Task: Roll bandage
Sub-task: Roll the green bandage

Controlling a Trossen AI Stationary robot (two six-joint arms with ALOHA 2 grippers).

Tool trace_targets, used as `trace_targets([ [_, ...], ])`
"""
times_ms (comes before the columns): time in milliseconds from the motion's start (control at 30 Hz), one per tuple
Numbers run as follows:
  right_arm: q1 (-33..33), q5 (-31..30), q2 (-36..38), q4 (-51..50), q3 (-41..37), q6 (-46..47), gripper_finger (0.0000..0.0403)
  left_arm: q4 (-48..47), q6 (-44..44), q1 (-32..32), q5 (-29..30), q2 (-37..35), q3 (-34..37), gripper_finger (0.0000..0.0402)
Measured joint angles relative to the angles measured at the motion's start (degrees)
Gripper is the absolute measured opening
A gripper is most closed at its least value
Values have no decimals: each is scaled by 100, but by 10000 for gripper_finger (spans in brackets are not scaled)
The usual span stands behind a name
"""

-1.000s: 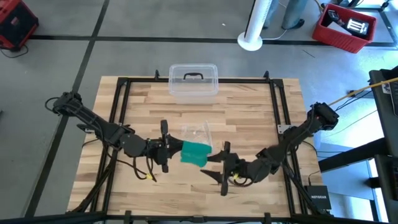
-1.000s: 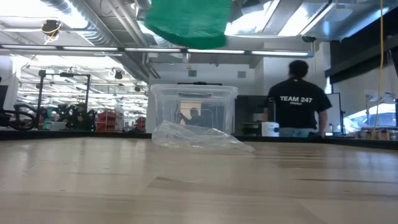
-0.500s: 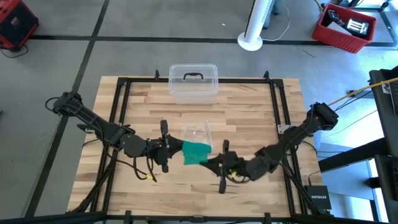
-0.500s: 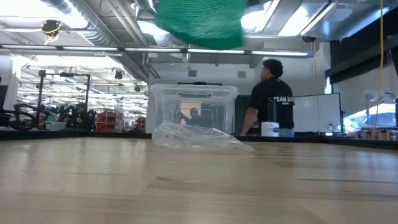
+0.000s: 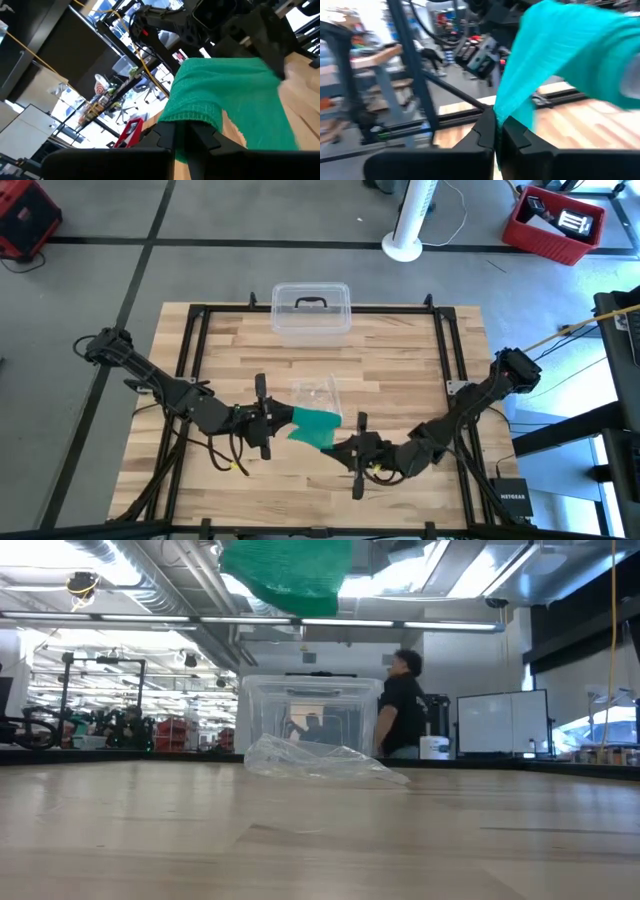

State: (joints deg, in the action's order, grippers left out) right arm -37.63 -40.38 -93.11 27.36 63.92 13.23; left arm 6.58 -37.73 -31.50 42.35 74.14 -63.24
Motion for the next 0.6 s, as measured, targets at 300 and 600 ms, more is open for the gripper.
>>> trace_targets([
  [300, 290, 678, -74, -668, 1, 424, 35, -4, -32, -26, 6, 25, 2, 13],
  [600, 271, 690, 627, -1381, 0, -49, 212, 108, -164, -34, 28, 25, 2, 13],
])
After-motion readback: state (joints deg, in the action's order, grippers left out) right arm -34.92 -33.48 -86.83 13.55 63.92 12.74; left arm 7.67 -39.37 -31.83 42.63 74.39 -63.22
